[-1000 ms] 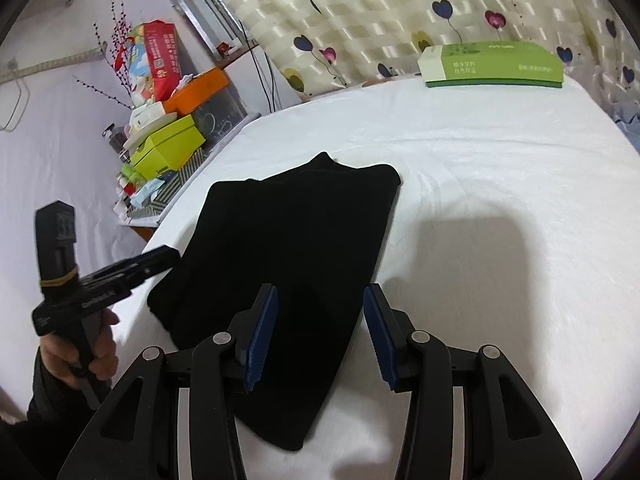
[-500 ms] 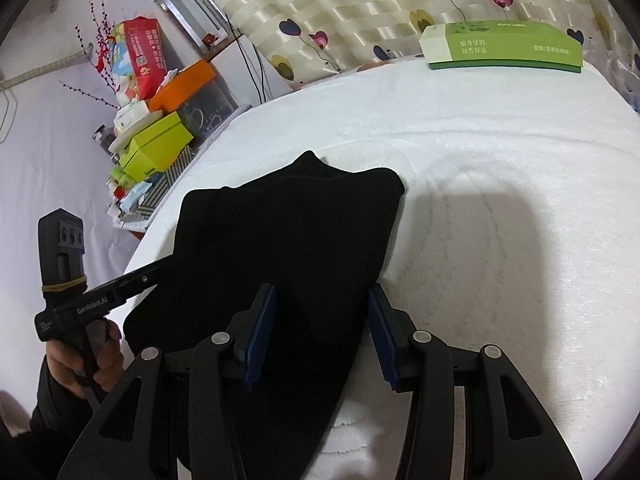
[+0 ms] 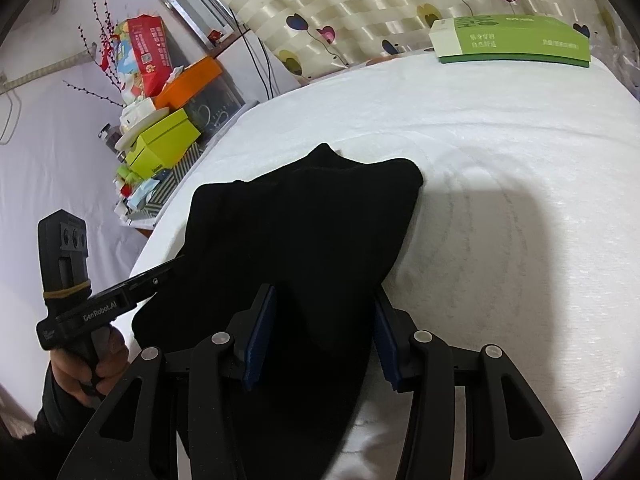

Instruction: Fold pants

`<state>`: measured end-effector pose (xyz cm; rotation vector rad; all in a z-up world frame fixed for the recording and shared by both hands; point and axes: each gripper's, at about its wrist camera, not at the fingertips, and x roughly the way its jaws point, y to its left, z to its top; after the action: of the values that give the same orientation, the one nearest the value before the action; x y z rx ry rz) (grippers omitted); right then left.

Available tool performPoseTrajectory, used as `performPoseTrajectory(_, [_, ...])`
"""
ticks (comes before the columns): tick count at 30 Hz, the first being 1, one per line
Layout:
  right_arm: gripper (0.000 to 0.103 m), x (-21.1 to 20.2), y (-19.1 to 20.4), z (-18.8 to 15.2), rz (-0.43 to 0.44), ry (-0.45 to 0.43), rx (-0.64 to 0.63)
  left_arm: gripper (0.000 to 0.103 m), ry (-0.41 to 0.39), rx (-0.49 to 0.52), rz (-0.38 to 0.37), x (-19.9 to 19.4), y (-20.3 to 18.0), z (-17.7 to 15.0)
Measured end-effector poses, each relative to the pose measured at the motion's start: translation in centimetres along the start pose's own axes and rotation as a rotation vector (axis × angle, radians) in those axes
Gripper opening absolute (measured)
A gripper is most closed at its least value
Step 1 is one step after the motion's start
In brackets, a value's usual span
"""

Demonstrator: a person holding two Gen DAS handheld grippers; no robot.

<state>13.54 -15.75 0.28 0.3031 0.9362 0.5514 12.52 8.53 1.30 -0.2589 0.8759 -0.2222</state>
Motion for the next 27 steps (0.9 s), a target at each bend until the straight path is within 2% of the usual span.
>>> performPoseTrajectory(1, [0.032, 0.0, 0.1, 0.0, -0.001, 0.0, 0.0, 0.04, -0.007, 0.014, 0.008, -0.2, -0.1, 0.0])
performPoseTrajectory(4, [0.019, -0.4, 0.4, -0.1, 0.012, -0.009, 0.003, 0.032, -0.02, 0.032, 0.019, -0.7, -0.4, -0.1])
performPoseTrajectory(6, [0.017, -0.6, 0.6, -0.1, 0.013, -0.016, 0.002, 0.028, -0.024, 0.03, 0.019, -0.9, -0.4, 0.1])
performPoseTrajectory(15, [0.013, -2.3, 1.8, 0.7, 0.044, -0.061, -0.013, 0.017, -0.067, 0.05, 0.004, -2.7, -1.4, 1.0])
performPoseTrajectory(27, [0.013, -3.8, 4.8, 2.2, 0.071, -0.099, -0.081, 0.015, -0.127, 0.081, 0.004, -5.6, -1.9, 2.4])
